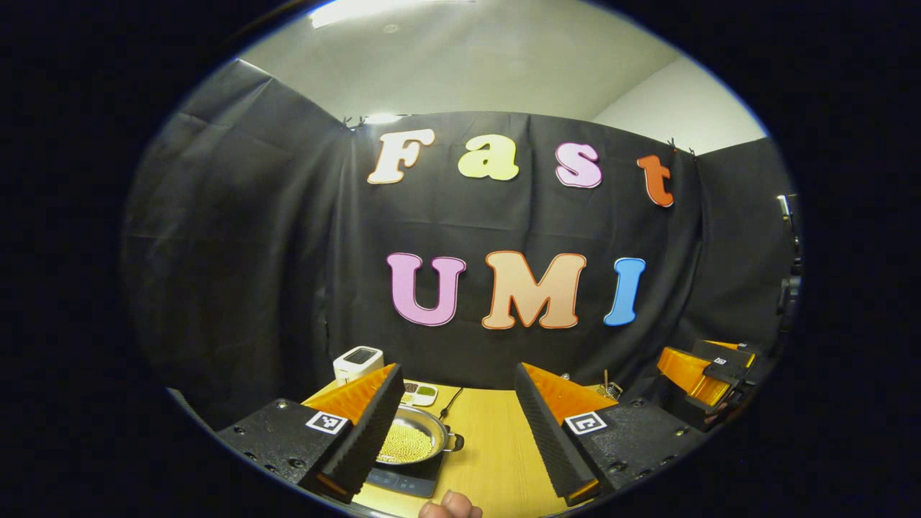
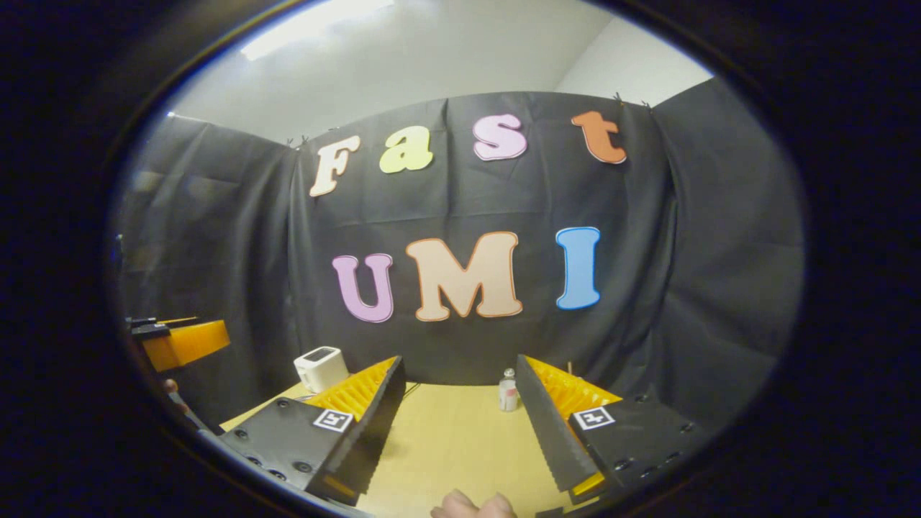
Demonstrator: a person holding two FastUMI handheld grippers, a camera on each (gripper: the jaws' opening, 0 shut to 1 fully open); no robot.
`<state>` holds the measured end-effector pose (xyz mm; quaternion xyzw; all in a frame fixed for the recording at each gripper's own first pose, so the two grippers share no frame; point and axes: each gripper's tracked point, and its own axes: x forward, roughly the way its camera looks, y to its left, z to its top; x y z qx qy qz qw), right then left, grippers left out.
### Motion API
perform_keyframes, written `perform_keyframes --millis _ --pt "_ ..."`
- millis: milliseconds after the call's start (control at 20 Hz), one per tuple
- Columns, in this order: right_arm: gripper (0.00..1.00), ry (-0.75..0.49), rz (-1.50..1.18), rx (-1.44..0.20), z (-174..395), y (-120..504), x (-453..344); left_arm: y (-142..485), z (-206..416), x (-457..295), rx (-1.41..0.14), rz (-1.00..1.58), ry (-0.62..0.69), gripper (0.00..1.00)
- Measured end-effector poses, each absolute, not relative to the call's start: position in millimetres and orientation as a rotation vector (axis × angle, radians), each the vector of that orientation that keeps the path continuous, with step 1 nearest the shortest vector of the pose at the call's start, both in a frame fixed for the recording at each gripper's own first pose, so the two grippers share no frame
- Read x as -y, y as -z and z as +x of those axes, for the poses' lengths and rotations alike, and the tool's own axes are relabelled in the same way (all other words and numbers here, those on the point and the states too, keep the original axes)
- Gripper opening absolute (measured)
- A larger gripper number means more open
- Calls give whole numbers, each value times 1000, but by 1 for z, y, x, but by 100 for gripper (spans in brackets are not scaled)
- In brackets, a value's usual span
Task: First push the handle of the pot to place it horizontally, then grasp the pot with both hands and set it on the induction cooktop.
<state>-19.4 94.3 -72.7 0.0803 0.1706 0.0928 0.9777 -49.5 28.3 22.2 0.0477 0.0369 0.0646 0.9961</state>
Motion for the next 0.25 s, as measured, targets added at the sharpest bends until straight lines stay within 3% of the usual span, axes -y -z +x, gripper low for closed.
perform_keyframes --millis 150,200,250 --pt "92 -190 173 -370 -30 75 -106 -14 -63 -37 -103 106 -123 89" --pt "92 -188 176 -373 -34 73 -109 -14 -65 -40 -104 113 -122 94" --pt "92 -187 170 -377 -39 72 -111 -16 -64 -39 -101 116 -116 89"
